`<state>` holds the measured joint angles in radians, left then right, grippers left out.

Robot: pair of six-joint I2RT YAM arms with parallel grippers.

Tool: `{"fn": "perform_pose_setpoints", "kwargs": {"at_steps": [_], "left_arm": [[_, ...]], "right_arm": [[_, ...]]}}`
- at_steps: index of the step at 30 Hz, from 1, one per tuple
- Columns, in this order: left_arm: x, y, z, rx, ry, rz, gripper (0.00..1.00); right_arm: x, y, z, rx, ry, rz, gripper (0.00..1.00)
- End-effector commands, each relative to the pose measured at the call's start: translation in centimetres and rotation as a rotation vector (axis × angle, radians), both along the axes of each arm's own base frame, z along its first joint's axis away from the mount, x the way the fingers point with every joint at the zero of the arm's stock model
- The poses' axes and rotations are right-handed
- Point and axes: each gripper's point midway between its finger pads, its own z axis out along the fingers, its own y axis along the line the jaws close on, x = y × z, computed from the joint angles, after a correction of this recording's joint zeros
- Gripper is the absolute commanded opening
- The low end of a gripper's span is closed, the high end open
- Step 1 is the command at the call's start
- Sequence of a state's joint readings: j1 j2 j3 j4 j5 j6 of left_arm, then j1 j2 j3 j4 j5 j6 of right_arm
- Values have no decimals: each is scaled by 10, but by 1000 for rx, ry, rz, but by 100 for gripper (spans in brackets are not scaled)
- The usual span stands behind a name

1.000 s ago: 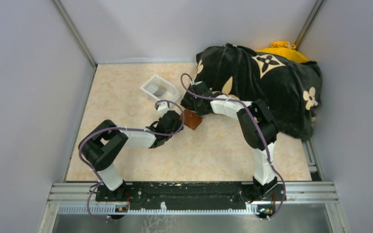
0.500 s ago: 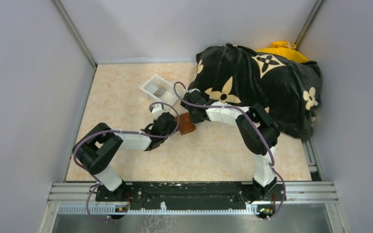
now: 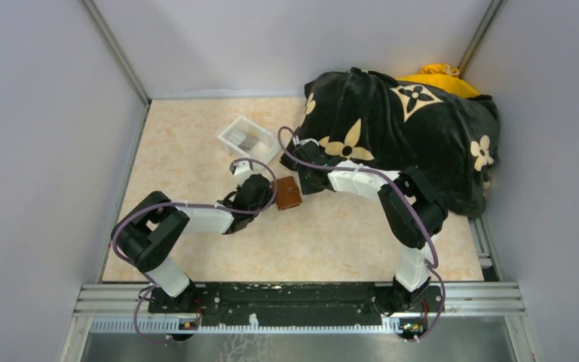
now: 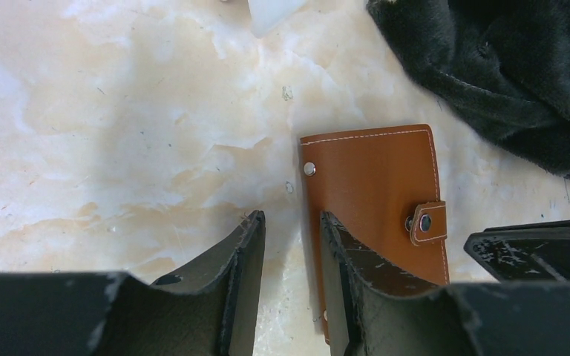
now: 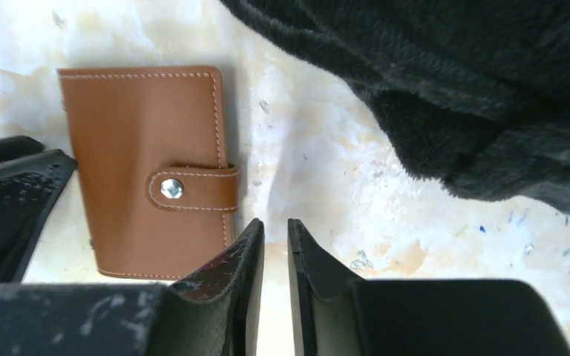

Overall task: Put the credit cards into the card holder
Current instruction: Close the card holder at the center of the board.

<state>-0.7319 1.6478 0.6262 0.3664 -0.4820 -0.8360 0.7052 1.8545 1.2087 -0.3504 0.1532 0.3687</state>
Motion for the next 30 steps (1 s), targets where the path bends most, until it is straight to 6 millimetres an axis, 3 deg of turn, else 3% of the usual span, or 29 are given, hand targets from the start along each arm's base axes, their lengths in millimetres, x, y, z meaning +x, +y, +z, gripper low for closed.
{"fn": "perform_pose_setpoints", "kwargs": {"at_steps": [1, 14, 30], "left_arm": [[-24, 25, -43, 144, 148, -18, 42], [-23, 23, -48, 148, 165, -24, 41], [-24, 23, -53, 146, 177, -29, 41]], "right_arm": [[21, 6, 42, 197, -66, -34, 21], [20, 40, 40, 459, 64, 61, 30], [14, 36, 24, 435, 101, 51, 35]]}}
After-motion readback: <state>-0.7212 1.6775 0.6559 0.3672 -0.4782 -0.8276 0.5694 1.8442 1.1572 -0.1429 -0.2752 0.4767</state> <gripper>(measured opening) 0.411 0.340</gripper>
